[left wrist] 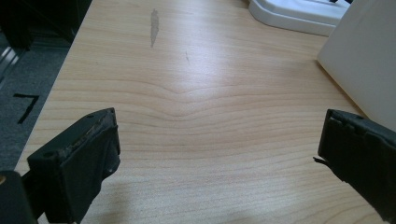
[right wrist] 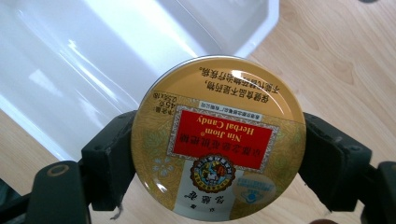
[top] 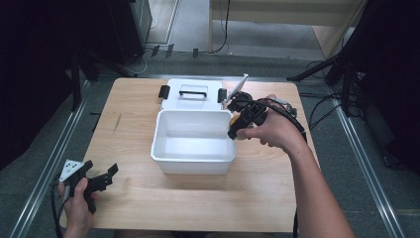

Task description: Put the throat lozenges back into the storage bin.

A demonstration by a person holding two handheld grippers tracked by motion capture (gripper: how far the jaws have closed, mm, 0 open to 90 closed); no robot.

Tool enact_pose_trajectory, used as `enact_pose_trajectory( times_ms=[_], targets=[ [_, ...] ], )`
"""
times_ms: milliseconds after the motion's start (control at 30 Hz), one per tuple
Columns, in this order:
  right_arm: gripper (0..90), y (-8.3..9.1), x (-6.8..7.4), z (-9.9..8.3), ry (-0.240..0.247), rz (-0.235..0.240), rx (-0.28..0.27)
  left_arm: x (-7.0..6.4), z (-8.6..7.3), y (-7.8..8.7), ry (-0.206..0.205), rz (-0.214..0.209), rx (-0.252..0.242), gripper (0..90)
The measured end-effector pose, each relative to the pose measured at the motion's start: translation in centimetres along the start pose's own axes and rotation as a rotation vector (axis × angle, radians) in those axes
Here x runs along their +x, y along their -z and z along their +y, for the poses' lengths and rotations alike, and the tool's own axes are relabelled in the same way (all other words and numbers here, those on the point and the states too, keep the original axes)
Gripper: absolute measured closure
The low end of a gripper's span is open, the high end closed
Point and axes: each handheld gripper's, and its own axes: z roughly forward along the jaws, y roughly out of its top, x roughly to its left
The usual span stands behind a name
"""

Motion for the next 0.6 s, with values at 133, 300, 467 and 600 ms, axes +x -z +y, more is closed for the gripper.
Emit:
enact_pose_trajectory(
  times_ms=[133,300,467,600],
  targets=[
    [20.3,-0.1,0.4,0.3,0.023,-0.005,-0.010,0.0,0.0,0.0,-0.001,0.000,0.001,0.0],
    [20.3,-0.3,0.9,0.8,0.081,-0.006,-0.022,0.0,0.0,0.0,-0.001,0.000,0.002,0.0],
    [20.3,-0.7,1.5,1.5,0.145,0.014,-0.047,0.0,0.0,0.0,-0.001,-0.001,0.000,0.0],
    [20.3,-1.1,1.9,1.7,0.174,0.021,-0.048,0.0,0.0,0.0,0.000,-0.001,0.000,0.0]
  ],
)
